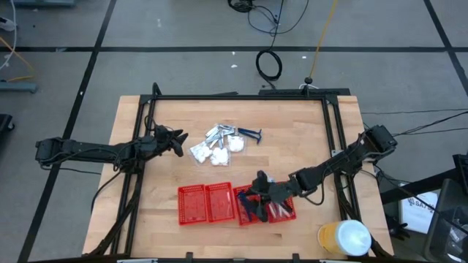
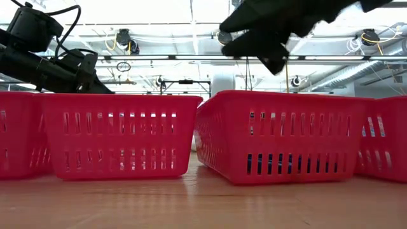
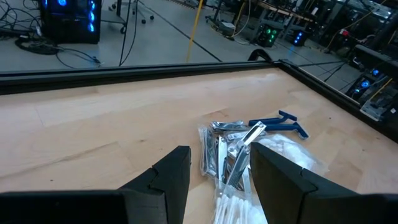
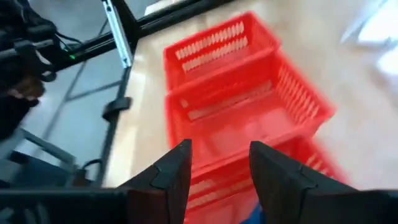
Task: Pick & Place Travel size toiletries
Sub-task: Put the blue razor into the middle right red bin
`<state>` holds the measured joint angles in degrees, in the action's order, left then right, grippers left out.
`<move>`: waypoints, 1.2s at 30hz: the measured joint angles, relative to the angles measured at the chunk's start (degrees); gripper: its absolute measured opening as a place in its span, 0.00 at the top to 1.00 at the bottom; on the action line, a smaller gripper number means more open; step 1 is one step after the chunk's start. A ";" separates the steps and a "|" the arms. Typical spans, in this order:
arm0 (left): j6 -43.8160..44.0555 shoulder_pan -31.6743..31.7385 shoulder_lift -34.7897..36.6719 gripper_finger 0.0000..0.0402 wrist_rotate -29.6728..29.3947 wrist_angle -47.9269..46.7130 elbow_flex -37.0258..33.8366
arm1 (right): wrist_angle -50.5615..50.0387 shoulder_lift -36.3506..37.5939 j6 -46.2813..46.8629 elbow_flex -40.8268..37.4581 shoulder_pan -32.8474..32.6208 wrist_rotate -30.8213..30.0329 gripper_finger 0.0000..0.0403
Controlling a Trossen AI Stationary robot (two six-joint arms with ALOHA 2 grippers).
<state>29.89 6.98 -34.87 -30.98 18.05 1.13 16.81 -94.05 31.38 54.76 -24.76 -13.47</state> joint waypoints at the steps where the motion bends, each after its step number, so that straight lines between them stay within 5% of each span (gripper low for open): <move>1: 0.00 0.00 0.00 0.59 0.00 -0.01 0.00 | 0.13 0.22 -1.90 0.02 0.83 0.01 0.62; 13: -3.37 0.00 0.00 0.59 2.03 -0.36 0.00 | -7.01 2.96 -18.47 0.11 13.40 0.00 0.62; 26: -10.76 0.00 0.00 0.59 2.03 -0.24 0.00 | -17.91 2.83 -24.91 0.00 29.30 0.33 0.62; 36: -19.34 0.02 0.00 0.59 2.01 3.09 0.00 | -28.64 2.54 -27.05 5.38 39.36 9.02 0.62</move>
<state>10.56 7.01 -34.87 -28.97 21.14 1.13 -11.83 -91.51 4.34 60.14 14.59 -4.45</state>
